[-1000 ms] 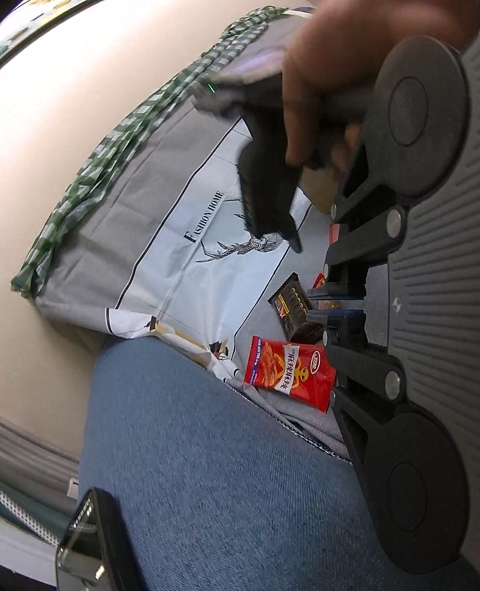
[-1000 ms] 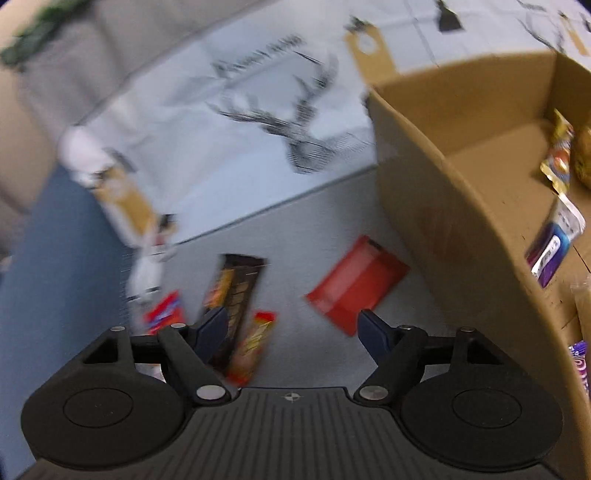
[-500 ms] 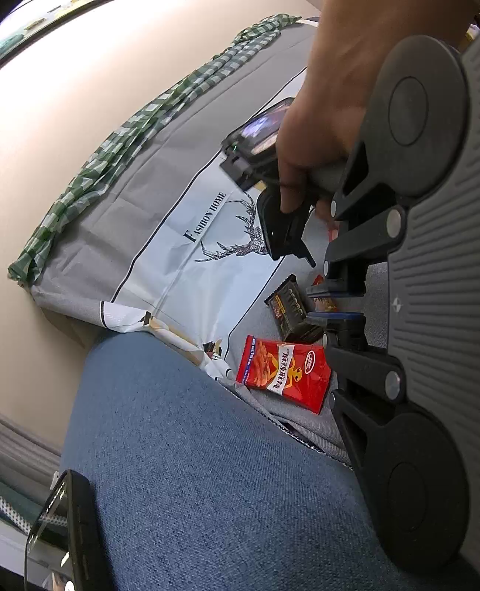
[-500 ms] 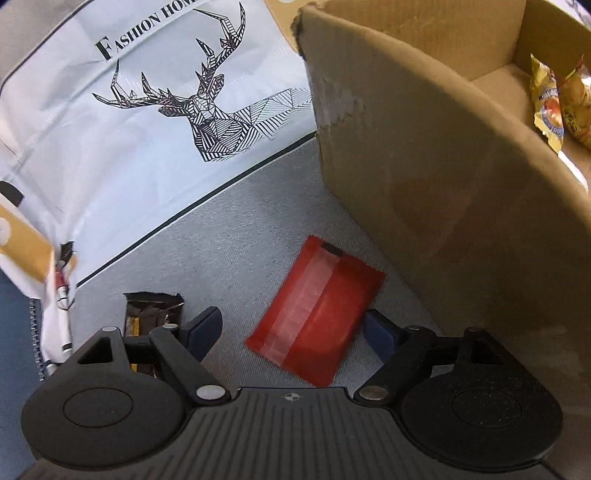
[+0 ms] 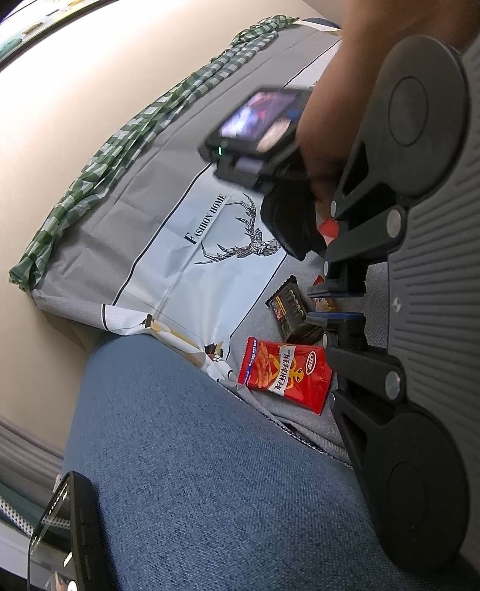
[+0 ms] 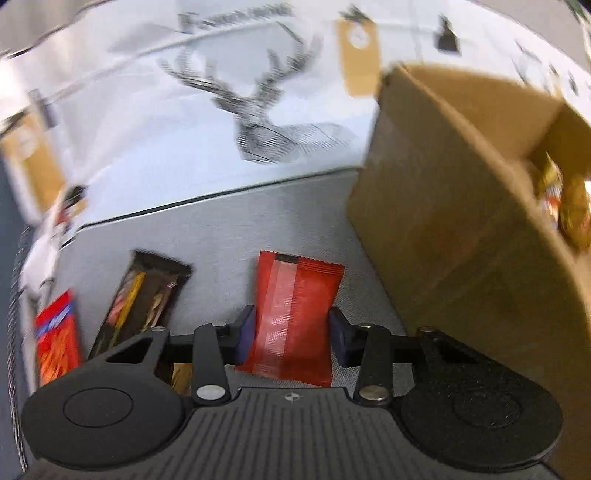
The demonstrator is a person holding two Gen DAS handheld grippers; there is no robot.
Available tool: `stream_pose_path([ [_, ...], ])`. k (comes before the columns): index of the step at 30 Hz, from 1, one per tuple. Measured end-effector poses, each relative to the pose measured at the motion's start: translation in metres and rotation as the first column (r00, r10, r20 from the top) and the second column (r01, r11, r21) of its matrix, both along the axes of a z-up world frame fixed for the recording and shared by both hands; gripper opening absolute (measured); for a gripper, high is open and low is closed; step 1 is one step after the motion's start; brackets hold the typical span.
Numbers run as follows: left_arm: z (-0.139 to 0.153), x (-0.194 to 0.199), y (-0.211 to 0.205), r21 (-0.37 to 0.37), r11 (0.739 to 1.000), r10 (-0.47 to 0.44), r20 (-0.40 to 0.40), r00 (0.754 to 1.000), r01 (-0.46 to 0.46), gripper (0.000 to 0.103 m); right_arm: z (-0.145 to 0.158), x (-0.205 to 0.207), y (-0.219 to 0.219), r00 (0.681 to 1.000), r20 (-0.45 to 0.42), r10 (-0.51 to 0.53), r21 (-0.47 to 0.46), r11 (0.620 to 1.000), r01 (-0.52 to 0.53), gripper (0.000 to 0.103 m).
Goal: Organize snacks
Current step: 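Lift the red packet with the right gripper while the left grasps the red chip bag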
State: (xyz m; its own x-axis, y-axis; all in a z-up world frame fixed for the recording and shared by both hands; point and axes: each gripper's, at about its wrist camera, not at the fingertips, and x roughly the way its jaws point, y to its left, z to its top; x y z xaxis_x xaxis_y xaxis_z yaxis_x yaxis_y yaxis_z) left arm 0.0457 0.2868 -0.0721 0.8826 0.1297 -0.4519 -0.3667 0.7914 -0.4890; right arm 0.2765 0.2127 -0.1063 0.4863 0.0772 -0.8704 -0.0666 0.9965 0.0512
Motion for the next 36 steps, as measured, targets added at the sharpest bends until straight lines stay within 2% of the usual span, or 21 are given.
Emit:
stream_pose_path([
  [3, 0.0, -0.001, -0.001, -0.003, 1.0, 0.004, 0.0, 1.0, -0.004, 0.009, 0.018, -0.023, -0.003, 0.992, 0.047, 0.121, 0.022, 0.992, -0.123, 0.043],
  [6, 0.0, -0.001, 0.001, -0.007, 1.0, 0.009, -0.001, 1.0, -0.009, 0.009, 0.038, -0.053, -0.013, 0.975, 0.1, 0.2, 0.054, 0.977, -0.206, 0.043],
  [11, 0.0, 0.0, 0.002, -0.011, 1.0, 0.017, -0.009, 1.0, -0.017, 0.009, 0.065, -0.109, -0.04, 0.918, 0.164, 0.36, 0.064, 0.925, -0.375, 0.043],
  [13, 0.0, 0.0, 0.003, -0.012, 1.0, 0.021, -0.013, 1.0, -0.022, 0.009, 0.073, -0.13, -0.058, 0.9, 0.182, 0.395, 0.075, 0.907, -0.413, 0.043],
  [20, -0.002, 0.006, 0.001, 0.016, 0.999, 0.032, -0.053, 0.998, -0.031, 0.011, 0.065, -0.194, -0.087, 0.817, 0.185, 0.546, 0.079, 0.821, -0.566, 0.043],
  [23, -0.006, 0.016, -0.002, 0.076, 0.996, 0.056, -0.099, 0.994, -0.048, 0.019, 0.042, -0.217, -0.092, 0.792, 0.202, 0.576, 0.031, 0.805, -0.593, 0.044],
  [25, -0.01, 0.027, -0.007, 0.147, 0.988, 0.076, -0.145, 0.987, -0.055, 0.02, 0.029, -0.225, -0.094, 0.792, 0.2, 0.577, 0.008, 0.807, -0.59, 0.044],
  [26, -0.014, 0.032, -0.008, 0.179, 0.982, 0.087, -0.167, 0.982, -0.057, 0.024, 0.025, -0.227, -0.095, 0.794, 0.195, 0.575, 0.016, 0.808, -0.589, 0.044],
  [29, -0.027, 0.055, -0.012, 0.299, 0.952, 0.143, -0.252, 0.957, -0.063, 0.04, 0.019, -0.225, -0.092, 0.795, 0.181, 0.579, 0.027, 0.805, -0.592, 0.044],
  [31, -0.036, 0.068, -0.014, 0.358, 0.932, 0.167, -0.293, 0.941, -0.054, 0.043, 0.015, -0.225, -0.089, 0.782, 0.186, 0.596, 0.005, 0.795, -0.607, 0.044],
  [36, -0.049, 0.094, -0.024, 0.493, 0.87, 0.184, -0.307, 0.934, -0.009, 0.066, 0.007, -0.21, -0.092, 0.828, 0.143, 0.543, 0.053, 0.831, -0.554, 0.046],
])
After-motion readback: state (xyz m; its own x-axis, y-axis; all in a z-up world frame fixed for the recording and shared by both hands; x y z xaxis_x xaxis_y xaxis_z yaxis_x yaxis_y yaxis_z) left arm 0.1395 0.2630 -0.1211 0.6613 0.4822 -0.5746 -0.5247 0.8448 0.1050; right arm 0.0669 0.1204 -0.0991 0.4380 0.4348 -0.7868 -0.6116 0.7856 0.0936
